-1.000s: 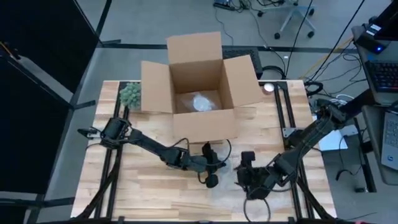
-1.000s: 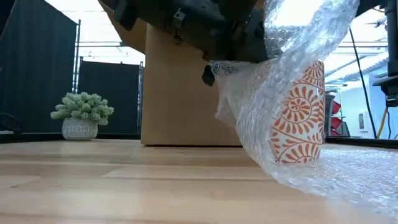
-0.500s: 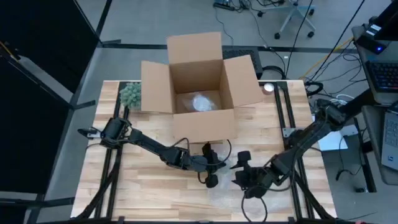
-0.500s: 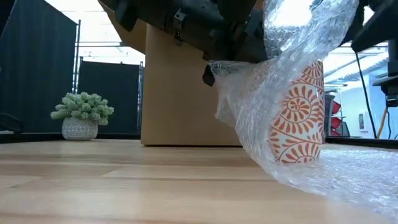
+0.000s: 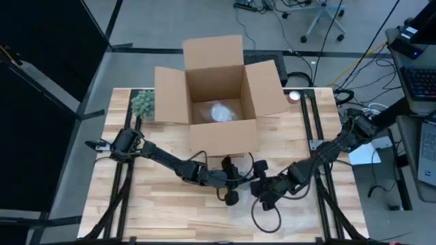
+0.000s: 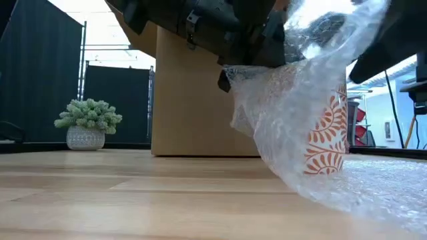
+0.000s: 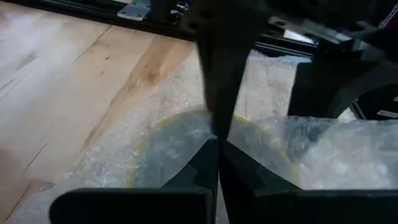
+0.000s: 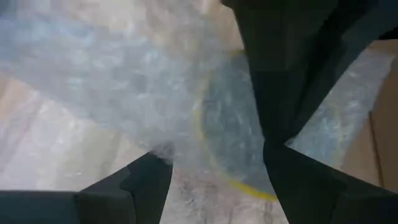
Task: Wrap mug
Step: Wrap the orange mug in the bubble wrap
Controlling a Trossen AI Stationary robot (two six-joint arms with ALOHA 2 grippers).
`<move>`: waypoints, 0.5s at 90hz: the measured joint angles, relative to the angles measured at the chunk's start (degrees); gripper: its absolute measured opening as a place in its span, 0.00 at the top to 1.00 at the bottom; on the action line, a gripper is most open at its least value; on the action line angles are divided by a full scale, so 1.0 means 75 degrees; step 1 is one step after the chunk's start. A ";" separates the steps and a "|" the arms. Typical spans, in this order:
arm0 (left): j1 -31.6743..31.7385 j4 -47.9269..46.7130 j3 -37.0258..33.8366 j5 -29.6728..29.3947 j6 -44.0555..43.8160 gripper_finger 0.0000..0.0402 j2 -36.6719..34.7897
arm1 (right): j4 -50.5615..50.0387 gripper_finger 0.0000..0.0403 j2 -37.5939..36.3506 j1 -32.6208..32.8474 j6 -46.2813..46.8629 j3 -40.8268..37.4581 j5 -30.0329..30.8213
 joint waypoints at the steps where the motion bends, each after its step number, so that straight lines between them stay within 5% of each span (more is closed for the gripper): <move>1: 0.0000 -0.0002 0.0000 -0.0001 0.0000 1.00 0.0000 | 0.0016 0.42 0.0016 -0.0032 -0.0002 0.0004 -0.0051; 45: -0.0287 -0.0586 0.0184 0.0137 0.0204 1.00 -0.0983 | 0.0205 0.42 0.0515 -0.0229 -0.0008 -0.0005 -0.0523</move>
